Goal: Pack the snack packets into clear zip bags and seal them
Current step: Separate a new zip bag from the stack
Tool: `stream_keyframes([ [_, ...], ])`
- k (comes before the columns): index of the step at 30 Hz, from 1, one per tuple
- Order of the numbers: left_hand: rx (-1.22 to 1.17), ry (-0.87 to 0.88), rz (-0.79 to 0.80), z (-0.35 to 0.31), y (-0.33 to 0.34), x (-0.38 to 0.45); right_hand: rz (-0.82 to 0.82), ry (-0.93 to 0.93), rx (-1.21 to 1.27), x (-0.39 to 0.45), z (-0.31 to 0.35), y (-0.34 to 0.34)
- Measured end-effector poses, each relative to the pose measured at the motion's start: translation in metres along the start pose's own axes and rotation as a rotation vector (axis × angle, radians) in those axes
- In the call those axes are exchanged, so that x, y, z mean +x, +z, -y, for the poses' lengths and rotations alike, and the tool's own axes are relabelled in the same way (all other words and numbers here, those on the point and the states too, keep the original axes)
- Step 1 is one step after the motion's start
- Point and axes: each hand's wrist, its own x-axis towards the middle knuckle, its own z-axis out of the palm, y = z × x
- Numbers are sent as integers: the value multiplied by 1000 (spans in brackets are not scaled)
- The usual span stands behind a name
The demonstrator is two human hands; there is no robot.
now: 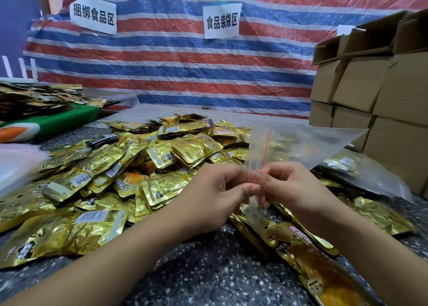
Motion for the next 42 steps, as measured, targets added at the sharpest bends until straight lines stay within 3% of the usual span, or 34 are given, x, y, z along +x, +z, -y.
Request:
stream_keyframes([
  [3, -19, -59, 11, -2, -5, 1, -57, -1, 6, 0, 2, -4],
  [8, -57, -264, -77, 7, -19, 8, -406, -110, -174, 2, 8, -21],
  [10, -16, -268, -116, 10, -20, 7, -467, -148, -242, 3, 7, -21],
  [13, 174, -95, -162, 10, -14, 3, -472, -165, -290, 2, 5, -16],
  [18, 544, 304, -17, -4, -11, -4, -473, -186, -359, 3, 0, -9],
  [23, 609, 297, 83, -9, -7, -11, -464, -143, -281, 2, 0, -9],
  [29, 731, 325, 24, -12, -2, -13, -484, -41, -250, 5, 3, -13],
  [34, 659, 275, -8, -9, -1, -11, -530, 54, -175, 6, 6, -21],
  [38, 613, 262, -63, -6, -4, -8, -576, 60, -288, 9, 6, -31],
  [42, 260, 194, -211, -8, -12, -3, -660, 44, -326, 10, 16, -40],
])
